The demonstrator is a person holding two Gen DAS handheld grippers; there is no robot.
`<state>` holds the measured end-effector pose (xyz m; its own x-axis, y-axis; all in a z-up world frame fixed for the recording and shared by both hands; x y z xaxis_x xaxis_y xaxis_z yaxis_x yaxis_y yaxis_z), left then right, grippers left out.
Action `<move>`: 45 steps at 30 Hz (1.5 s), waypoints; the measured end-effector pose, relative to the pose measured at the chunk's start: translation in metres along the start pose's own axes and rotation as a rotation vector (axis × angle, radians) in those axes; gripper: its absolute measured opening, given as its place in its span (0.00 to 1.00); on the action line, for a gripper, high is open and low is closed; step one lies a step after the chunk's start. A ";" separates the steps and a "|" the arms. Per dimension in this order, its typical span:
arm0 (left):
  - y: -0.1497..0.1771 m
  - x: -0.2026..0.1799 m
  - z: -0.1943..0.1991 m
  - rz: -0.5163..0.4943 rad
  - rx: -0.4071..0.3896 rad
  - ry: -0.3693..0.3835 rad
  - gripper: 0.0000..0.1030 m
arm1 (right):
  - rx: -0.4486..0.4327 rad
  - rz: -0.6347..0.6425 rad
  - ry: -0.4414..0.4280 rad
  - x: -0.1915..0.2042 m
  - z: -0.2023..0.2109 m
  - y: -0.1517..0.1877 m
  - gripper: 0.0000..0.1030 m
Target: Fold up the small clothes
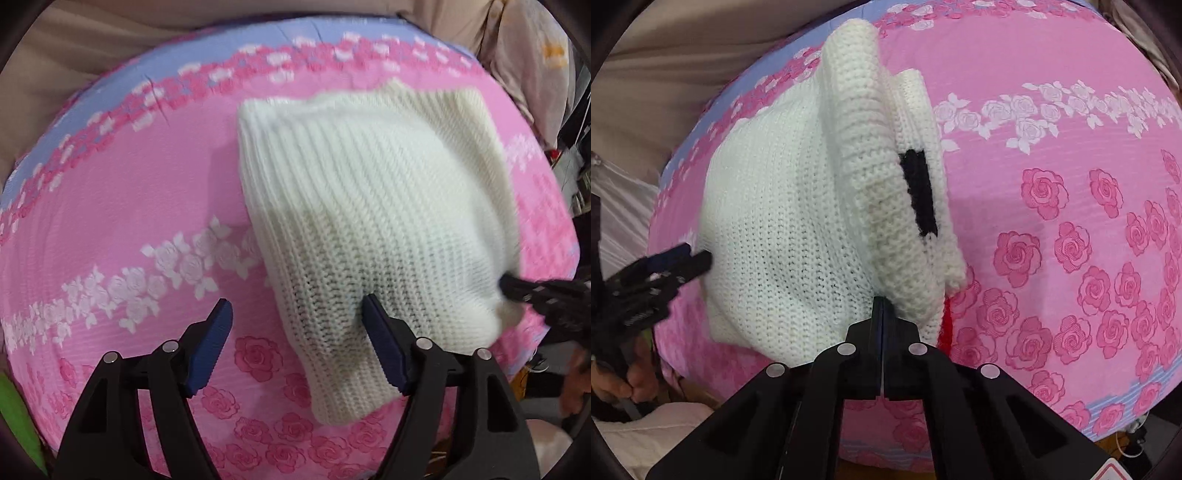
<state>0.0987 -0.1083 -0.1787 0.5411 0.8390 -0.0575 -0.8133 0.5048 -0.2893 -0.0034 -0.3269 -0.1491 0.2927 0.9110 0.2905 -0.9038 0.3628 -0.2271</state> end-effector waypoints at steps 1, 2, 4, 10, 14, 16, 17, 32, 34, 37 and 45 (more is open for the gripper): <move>0.000 0.001 -0.001 0.011 -0.008 0.006 0.74 | -0.009 -0.010 0.007 0.001 0.007 -0.003 0.00; -0.001 0.003 0.000 0.023 -0.010 0.009 0.74 | -0.020 -0.015 0.015 0.001 0.014 -0.005 0.00; -0.001 0.002 0.002 0.025 -0.014 0.007 0.74 | -0.054 -0.016 0.026 0.002 0.030 -0.011 0.00; 0.003 0.000 0.005 0.033 -0.013 0.011 0.74 | -0.042 -0.036 0.030 -0.015 0.014 -0.011 0.00; 0.000 -0.004 0.017 0.021 -0.037 0.011 0.73 | -0.096 -0.064 0.020 -0.011 0.045 -0.021 0.04; -0.002 -0.006 0.021 0.017 -0.050 0.009 0.73 | -0.114 -0.048 0.052 -0.011 0.056 -0.025 0.29; -0.003 -0.007 0.023 0.016 -0.055 0.009 0.73 | -0.123 -0.042 0.067 -0.012 0.059 -0.028 0.39; -0.029 0.017 -0.023 0.422 0.024 0.311 0.90 | -0.054 -0.174 -0.153 -0.018 -0.014 -0.041 0.76; -0.025 0.018 -0.039 0.479 0.064 0.359 0.94 | -0.050 -0.182 -0.171 -0.017 -0.021 -0.042 0.80; -0.026 0.011 -0.040 0.482 0.057 0.392 0.93 | -0.057 -0.207 -0.208 -0.015 -0.027 -0.044 0.82; -0.047 -0.026 0.007 0.346 0.070 0.462 0.42 | -0.107 -0.233 -0.297 0.000 -0.004 -0.064 0.34</move>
<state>0.1216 -0.1524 -0.1568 0.2653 0.7895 -0.5534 -0.9632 0.2422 -0.1163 0.0557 -0.3492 -0.1387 0.3687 0.7110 0.5988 -0.7816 0.5859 -0.2143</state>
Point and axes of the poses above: each gripper's, at about its wrist camera, not at the fingertips, and z roughly against the way its jaws point, x to its left, y to its underside, the point moved 8 cm from there along -z, roughly the way its jaws point, and after that the axes turned 7 degrees about z, right-handed, at the moved point
